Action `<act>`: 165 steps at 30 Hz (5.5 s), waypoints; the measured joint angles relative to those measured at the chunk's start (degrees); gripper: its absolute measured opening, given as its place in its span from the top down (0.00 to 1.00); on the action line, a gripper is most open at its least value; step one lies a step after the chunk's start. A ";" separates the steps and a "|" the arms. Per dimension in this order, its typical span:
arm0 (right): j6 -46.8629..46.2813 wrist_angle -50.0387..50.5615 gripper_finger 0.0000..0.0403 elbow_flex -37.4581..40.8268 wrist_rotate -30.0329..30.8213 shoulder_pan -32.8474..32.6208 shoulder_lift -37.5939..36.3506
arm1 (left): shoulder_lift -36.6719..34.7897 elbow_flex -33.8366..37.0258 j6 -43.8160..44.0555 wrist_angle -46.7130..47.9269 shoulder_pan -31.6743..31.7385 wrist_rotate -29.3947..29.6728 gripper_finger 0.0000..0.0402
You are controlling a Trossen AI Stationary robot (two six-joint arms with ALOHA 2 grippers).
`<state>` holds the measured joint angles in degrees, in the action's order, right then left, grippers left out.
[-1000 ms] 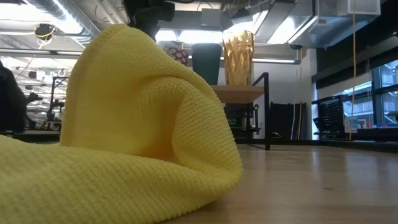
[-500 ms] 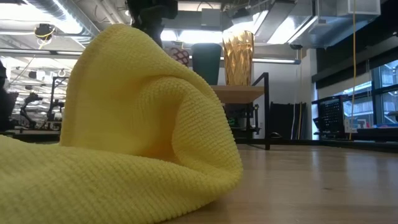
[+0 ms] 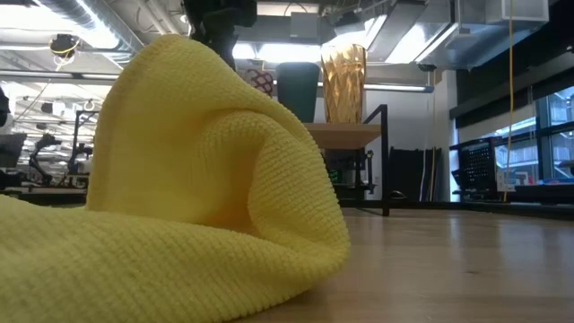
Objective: Stack small to large cups/mugs on shelf
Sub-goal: Put the red patterned mug on the shelf, then put the yellow mug on the shelf
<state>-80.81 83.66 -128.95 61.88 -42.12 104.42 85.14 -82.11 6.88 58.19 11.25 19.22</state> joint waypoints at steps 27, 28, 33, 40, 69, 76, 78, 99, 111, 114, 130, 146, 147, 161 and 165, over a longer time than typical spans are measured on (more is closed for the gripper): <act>0.06 2.68 0.79 0.00 3.46 0.22 0.02 | -23.50 -0.02 48.70 31.85 -23.39 -3.88 0.83; 0.06 2.67 0.79 0.00 3.34 0.38 0.02 | -23.89 0.04 51.63 32.21 -25.53 -3.91 0.83; 0.01 2.51 0.79 0.00 -0.44 1.67 0.02 | -25.59 4.29 63.05 31.78 -36.09 -6.80 0.83; 0.01 1.26 0.79 0.00 -1.93 1.80 0.02 | -25.90 15.73 77.90 31.30 -49.55 -17.33 0.83; 0.01 -0.16 0.79 0.00 -3.67 1.82 0.02 | -10.01 18.73 97.64 14.51 -65.20 -12.96 0.67; 0.01 -0.83 0.79 0.00 -5.55 1.81 0.02 | -6.53 18.73 96.75 10.75 -65.20 -12.15 0.66; 0.01 -1.02 0.79 0.00 -5.56 1.81 0.02 | -5.79 18.73 94.50 9.36 -65.20 -11.26 0.66; 0.06 -2.54 0.79 0.00 -8.53 1.69 0.02 | -3.72 20.63 73.50 4.48 -65.16 -7.27 0.66; 0.16 -3.19 0.79 0.00 -8.64 1.69 0.02 | -3.69 25.49 71.85 0.66 -64.81 -8.48 0.67; 0.26 -2.94 0.79 0.00 -8.60 1.69 0.02 | -3.69 25.49 71.61 0.74 -64.36 -8.41 0.69; 0.06 -2.38 0.79 0.00 -8.51 1.71 0.02 | -3.76 25.40 84.60 5.79 -60.14 -9.93 0.96; -0.12 1.46 0.79 0.00 -2.34 4.52 -0.27 | -4.81 25.55 95.95 5.48 -45.85 -8.51 0.98; -0.14 2.00 0.79 0.00 -2.94 4.91 -0.33 | -5.03 25.55 95.35 5.39 -45.15 -8.42 0.98; 5.89 6.38 0.79 -0.02 -0.80 8.80 -3.48 | -5.42 25.53 100.53 10.46 -44.03 -8.39 0.98; 13.84 6.38 0.79 -0.02 -1.24 10.36 -6.55 | -5.44 25.66 102.67 10.51 -44.04 -8.77 0.98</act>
<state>-66.97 90.04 -128.97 60.64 -31.76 97.87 79.70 -56.45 109.55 68.71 -32.80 10.46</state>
